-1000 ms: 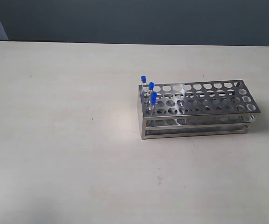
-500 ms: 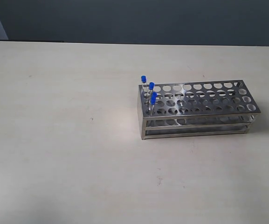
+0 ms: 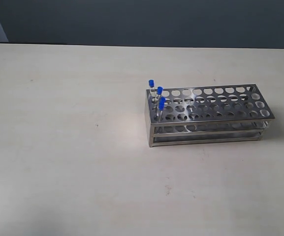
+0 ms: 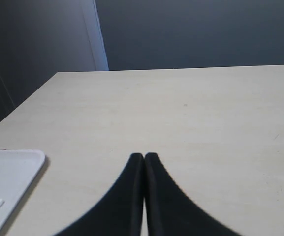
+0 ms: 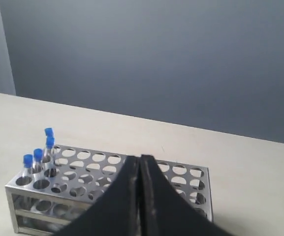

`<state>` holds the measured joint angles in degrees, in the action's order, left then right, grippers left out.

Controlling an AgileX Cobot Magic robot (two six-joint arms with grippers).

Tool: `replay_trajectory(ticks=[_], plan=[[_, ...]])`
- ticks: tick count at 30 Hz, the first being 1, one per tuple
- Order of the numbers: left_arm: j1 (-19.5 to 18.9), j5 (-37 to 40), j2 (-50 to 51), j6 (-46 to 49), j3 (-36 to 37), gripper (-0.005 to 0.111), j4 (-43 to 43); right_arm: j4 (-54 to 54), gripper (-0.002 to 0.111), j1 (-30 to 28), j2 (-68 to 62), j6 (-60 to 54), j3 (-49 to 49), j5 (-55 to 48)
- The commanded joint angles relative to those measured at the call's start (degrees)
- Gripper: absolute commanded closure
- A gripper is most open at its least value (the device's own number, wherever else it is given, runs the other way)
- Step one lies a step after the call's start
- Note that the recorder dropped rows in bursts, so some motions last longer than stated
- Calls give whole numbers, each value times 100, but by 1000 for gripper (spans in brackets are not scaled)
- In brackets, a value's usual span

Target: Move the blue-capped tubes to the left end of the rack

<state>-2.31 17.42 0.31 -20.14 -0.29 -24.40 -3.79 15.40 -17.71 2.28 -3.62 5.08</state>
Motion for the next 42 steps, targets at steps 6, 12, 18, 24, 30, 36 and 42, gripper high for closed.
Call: replay_trajectory(ticks=[6,12,18,24,30,36,42], plan=[[22,-57,-31,-27,9,106,-32,413,108,-1268,447,396,362,133],[22,-57,-31,-27,9,106,-32,486,108,-1923,1277,396,362,-1057],[22,-57,-31,-27,9,106,-32,580,108,-2441,1759,307,362,-2059],[22,-57,-31,-27,9,106,-32,982,108,-2739,1771,-329,362,-2287],[22,-57,-31,-27,9,106,-32,1000,108,-2739,1771,-411,362,-2287],[22,-57,-31,-27,9,106,-32,1482,108,-2739,1771,-383,362,-2287],[22,-64,-31,-27,9,106,-32,1482,108,-2739,1771,-383,362,-2287]])
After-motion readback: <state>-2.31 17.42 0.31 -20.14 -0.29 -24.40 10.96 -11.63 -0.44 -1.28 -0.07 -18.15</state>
